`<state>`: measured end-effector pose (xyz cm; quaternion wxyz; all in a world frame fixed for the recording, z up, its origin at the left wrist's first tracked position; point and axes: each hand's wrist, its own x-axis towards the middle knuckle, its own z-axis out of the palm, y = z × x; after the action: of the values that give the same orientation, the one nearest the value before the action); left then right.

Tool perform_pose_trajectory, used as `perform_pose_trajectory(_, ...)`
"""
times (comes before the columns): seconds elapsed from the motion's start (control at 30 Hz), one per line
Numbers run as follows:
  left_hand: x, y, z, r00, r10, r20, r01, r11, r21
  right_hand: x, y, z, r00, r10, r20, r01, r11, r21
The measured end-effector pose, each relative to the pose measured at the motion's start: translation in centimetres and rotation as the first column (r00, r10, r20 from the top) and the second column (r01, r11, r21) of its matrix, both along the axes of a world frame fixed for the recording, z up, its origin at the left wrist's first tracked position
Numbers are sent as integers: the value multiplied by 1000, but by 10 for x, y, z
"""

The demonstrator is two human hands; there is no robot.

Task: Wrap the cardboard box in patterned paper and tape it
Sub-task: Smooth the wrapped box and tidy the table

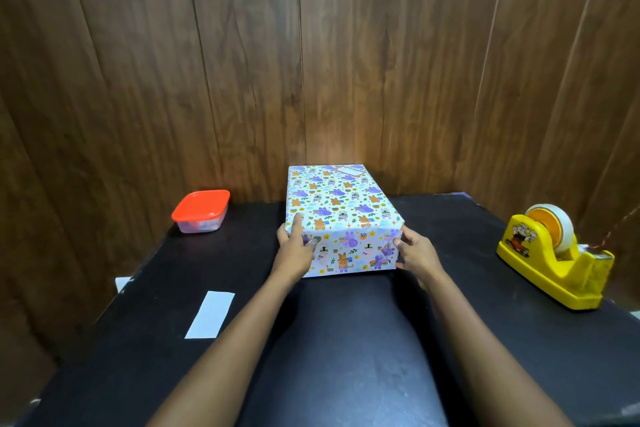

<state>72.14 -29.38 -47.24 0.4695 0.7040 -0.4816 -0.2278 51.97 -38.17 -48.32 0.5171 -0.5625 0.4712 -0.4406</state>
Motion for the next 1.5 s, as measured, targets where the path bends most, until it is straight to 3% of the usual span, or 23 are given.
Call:
perform_pose_trajectory(0.33, 6, 12, 11, 999, -10, -36, 9, 999, -34, 2, 13, 0, 999, -34, 32, 36, 998, -57)
perform_pose_trajectory(0.5, 27, 42, 11, 996, 83, -14, -84, 992, -97, 18, 45, -11, 943, -317, -107, 309, 947, -84)
perform_pose_trajectory(0.57, 40, 57, 6, 988, 147, -53, -150, 987, -57, 34, 61, -16, 940, -320, -119, 315, 947, -61)
perform_pose_trajectory(0.67, 60, 82, -2, 968, 248, -34, -249, 969, -10, 69, 89, -22, 988, -154, -12, 154, 987, 39)
perform_pose_trajectory(0.77, 88, 104, -11, 907, 389, 159, -408, 906, 111, 116, 118, -28, 996, 88, 20, -90, 988, 128)
perform_pose_trajectory(0.83, 101, 115, -18, 882, 380, 278, -448, 859, 248, 146, 129, -33, 971, 238, -37, -232, 966, 118)
perform_pose_trajectory(0.9, 111, 124, -25, 894, 309, 323, -421, 826, 374, 176, 131, -36, 924, 337, -182, -338, 941, 30)
perform_pose_trajectory(1.0, 120, 133, -36, 916, 208, 342, -342, 851, 399, 214, 127, -35, 741, 412, -531, -534, 841, -93)
perform_pose_trajectory(1.07, 123, 136, -39, 932, 164, 324, -283, 887, 364, 231, 126, -33, 605, 395, -691, -618, 780, -95)
perform_pose_trajectory(1.13, 129, 136, -40, 943, 141, 300, -247, 902, 353, 246, 121, -34, 545, 394, -740, -645, 761, -71)
perform_pose_trajectory(1.23, 134, 134, -39, 964, 154, 214, -220, 919, 328, 251, 117, -31, 621, 512, -594, -641, 767, -8)
perform_pose_trajectory(1.33, 139, 128, -32, 984, 170, -47, -155, 959, 236, 246, 107, -13, 680, 637, -364, -678, 735, 19)
perform_pose_trajectory(1.4, 143, 120, -25, 968, 144, -205, -113, 981, 156, 242, 99, 1, 672, 672, -311, -704, 710, 14)
perform_pose_trajectory(1.5, 145, 96, -8, 944, 117, -307, -91, 991, 99, 239, 78, 17, 725, 646, -239, -660, 751, 25)
